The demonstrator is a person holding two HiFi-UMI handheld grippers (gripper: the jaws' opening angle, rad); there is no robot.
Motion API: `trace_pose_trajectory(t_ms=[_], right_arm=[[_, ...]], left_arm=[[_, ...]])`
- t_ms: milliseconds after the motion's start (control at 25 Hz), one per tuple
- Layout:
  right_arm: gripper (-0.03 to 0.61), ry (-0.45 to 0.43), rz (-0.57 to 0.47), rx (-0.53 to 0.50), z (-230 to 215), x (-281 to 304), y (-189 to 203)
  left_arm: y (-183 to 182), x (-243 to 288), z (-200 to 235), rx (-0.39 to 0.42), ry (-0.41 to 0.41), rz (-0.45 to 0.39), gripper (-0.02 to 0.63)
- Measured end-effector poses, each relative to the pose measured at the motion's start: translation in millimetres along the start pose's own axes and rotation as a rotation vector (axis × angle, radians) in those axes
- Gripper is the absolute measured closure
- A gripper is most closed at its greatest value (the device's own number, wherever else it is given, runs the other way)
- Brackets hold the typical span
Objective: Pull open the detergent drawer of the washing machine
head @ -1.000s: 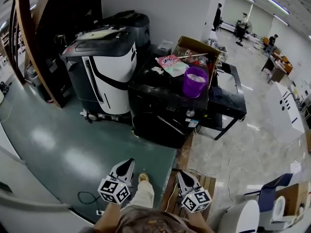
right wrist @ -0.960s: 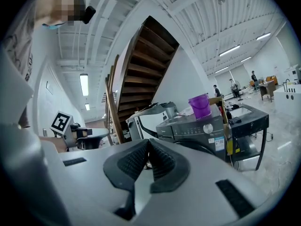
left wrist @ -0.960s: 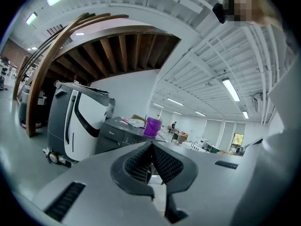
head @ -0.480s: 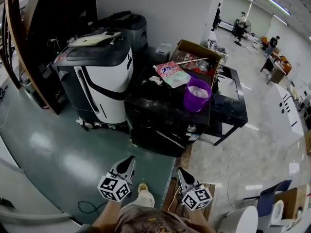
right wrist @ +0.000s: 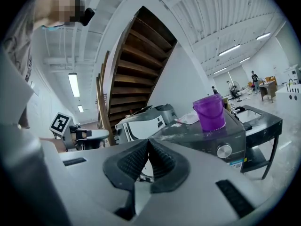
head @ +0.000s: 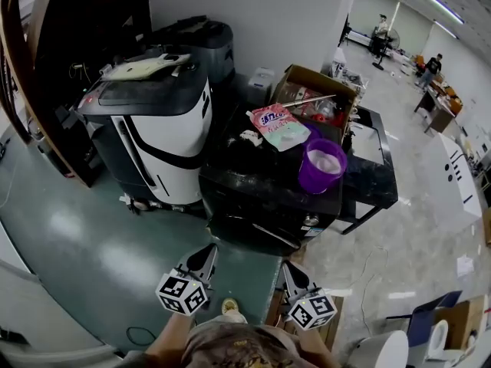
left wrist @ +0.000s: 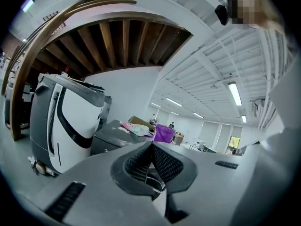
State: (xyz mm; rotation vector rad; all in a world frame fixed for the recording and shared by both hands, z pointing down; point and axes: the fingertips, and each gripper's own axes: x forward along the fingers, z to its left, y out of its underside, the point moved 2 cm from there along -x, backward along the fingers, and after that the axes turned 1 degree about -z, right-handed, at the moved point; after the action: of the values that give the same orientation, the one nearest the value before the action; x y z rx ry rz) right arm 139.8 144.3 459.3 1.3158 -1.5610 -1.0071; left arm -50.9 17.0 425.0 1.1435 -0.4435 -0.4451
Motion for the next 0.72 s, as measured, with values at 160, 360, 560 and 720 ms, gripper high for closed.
trace_pose_trajectory(t_ms=[160, 360, 560, 720], right_arm=[[0.575, 0.012, -0.005, 0.009, -7.4, 18.1, -4.0], [0.575, 0.032, -0.005, 0.007, -17.8, 33.0, -8.5], [0.575, 0.042, 0.004, 0.007, -28.4, 44.7, -9.0], [0.575, 0.042, 0.008, 0.005, -37.3, 55.1, -12.4]], left_arm=[[-3.3, 15.7, 14.0, -0.023, 0.011, 0.003, 0.592], [-7.2, 35.0, 24.3, -0.028, 0.027, 0.005, 0.592], [-10.6, 52.1, 28.6, -0.033, 0.062, 0.004, 0.592], [-14.2, 65.0, 32.4, -0.030, 0.064, 0.005, 0.591]])
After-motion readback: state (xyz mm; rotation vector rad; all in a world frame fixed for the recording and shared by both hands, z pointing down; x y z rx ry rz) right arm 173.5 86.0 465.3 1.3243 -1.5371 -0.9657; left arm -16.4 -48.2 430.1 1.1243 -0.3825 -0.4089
